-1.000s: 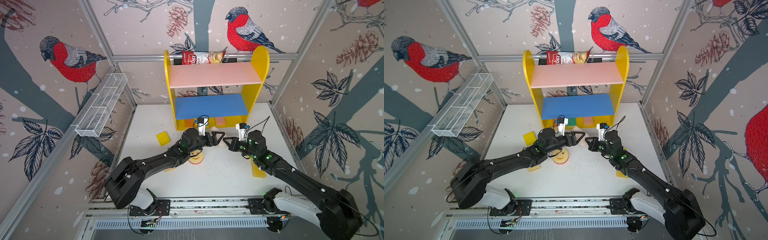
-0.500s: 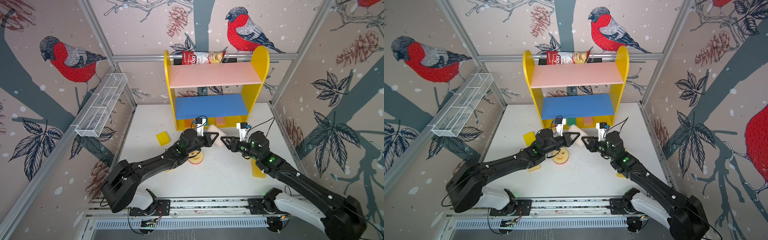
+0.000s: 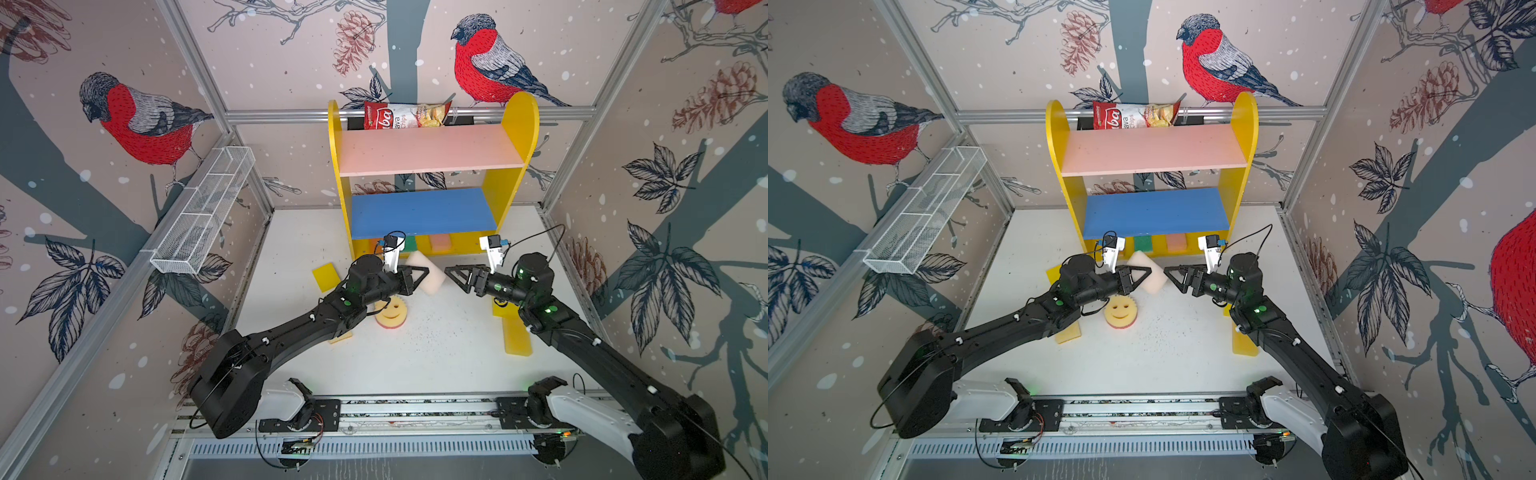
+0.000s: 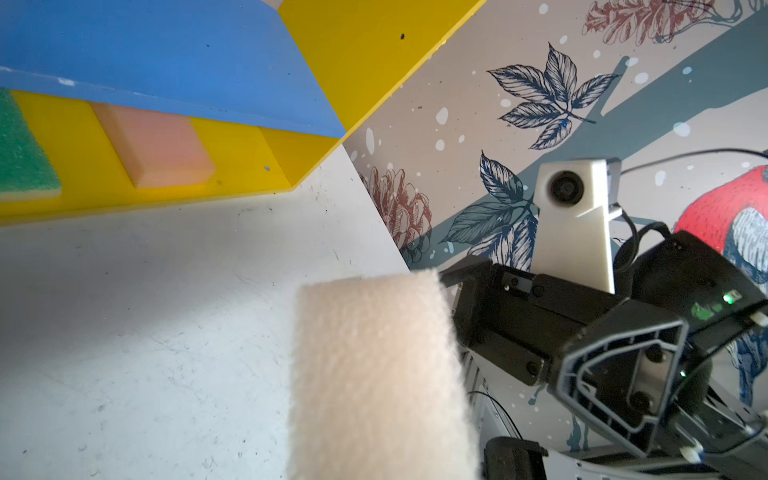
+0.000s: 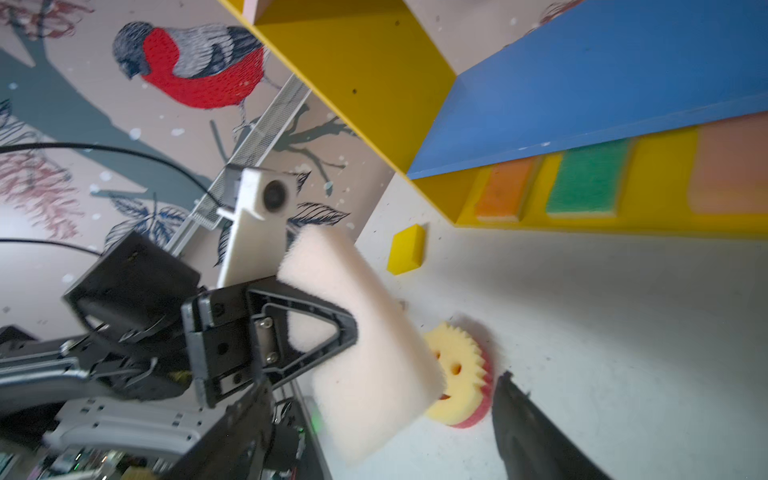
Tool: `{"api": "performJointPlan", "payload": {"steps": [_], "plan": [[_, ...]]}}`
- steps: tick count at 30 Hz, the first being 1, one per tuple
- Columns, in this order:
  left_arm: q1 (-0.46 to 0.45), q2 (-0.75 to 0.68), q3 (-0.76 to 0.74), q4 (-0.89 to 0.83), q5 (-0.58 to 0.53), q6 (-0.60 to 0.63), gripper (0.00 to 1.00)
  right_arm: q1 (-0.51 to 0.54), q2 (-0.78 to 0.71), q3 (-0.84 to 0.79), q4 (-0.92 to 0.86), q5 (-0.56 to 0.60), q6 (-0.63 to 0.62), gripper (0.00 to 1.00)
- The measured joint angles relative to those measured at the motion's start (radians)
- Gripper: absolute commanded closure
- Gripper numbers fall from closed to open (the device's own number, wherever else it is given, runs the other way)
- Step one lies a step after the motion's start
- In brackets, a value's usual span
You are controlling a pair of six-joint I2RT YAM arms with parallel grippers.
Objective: Place and organize the cleaning sponges onto the shelf
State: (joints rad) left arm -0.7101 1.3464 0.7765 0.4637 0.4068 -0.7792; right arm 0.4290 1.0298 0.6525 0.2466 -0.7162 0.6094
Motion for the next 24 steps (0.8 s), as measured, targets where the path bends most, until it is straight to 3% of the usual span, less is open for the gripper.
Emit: {"api": "performJointPlan", "payload": {"steps": [6, 18, 24], "plan": [[0.019, 0.026, 0.002, 0.045, 0.109, -0.012, 1.00, 0.070, 0.081, 0.053, 0.002, -0.072, -0.055, 0.32], [0.047, -0.038, -0.024, 0.084, 0.223, -0.058, 1.00, 0.086, 0.178, 0.080, 0.014, -0.089, -0.057, 0.27], [0.061, -0.106, -0.063, 0.029, 0.187, -0.047, 1.00, 0.103, 0.253, 0.094, 0.081, -0.150, -0.033, 0.45]]}}
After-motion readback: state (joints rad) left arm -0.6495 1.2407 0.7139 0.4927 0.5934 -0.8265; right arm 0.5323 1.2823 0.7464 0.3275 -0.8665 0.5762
